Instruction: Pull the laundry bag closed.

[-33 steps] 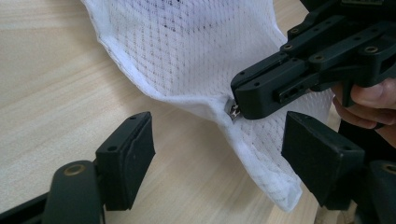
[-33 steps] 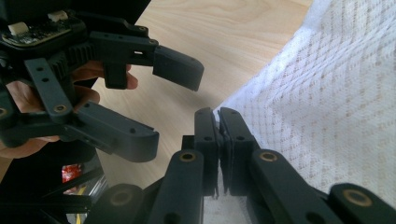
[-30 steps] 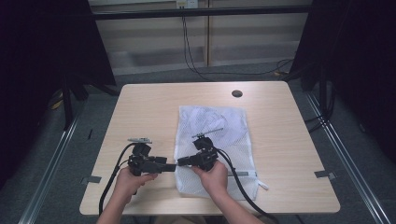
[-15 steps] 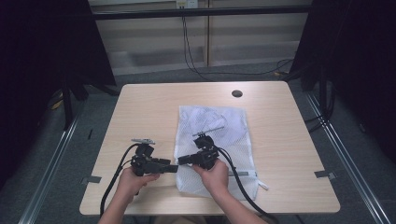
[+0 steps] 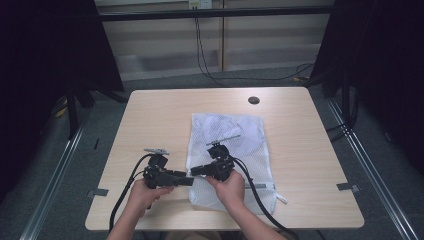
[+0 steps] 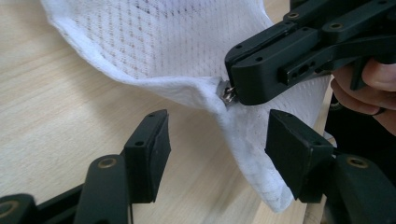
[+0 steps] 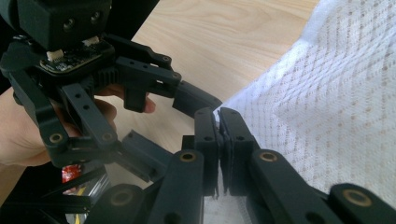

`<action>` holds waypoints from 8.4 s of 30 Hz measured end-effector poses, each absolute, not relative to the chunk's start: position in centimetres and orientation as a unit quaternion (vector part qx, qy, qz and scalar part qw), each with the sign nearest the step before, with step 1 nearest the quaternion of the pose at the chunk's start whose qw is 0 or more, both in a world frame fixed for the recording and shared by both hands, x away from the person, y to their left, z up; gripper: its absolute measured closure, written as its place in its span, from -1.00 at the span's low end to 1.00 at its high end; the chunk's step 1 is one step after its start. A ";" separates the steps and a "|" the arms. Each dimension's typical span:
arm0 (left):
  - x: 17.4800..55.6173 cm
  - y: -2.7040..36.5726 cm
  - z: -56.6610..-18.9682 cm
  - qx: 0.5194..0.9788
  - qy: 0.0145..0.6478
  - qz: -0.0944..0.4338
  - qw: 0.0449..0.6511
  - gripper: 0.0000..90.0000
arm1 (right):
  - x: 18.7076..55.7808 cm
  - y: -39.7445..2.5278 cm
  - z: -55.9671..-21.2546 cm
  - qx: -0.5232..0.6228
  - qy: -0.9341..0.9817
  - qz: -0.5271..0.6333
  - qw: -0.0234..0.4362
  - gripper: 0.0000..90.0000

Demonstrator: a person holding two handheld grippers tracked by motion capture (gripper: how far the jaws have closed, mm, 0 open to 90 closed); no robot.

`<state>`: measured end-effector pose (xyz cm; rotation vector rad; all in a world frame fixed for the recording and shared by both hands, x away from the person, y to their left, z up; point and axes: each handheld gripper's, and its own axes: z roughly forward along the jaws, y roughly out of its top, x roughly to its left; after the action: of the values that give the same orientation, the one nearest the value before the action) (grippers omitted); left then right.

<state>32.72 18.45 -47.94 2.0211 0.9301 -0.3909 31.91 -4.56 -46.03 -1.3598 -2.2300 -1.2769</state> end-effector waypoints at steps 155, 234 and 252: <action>32.9 18.6 -48.4 0.768 0.413 -0.224 0.437 0.97 | 31.9 -9.9 -45.8 -0.471 -0.766 -0.420 0.123 0.93; 32.8 19.5 -47.9 0.773 0.411 -0.211 0.435 0.97 | 31.7 -12.8 -45.5 -0.481 -0.759 -0.419 0.128 0.93; 32.6 19.6 -47.6 0.769 0.409 -0.213 0.442 0.97 | 31.7 -13.3 -45.8 -0.485 -0.755 -0.420 0.131 0.93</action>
<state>32.62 19.61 -47.63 1.9096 1.0156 -0.5297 31.66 -13.33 -45.75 -1.4087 -2.1930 -1.2208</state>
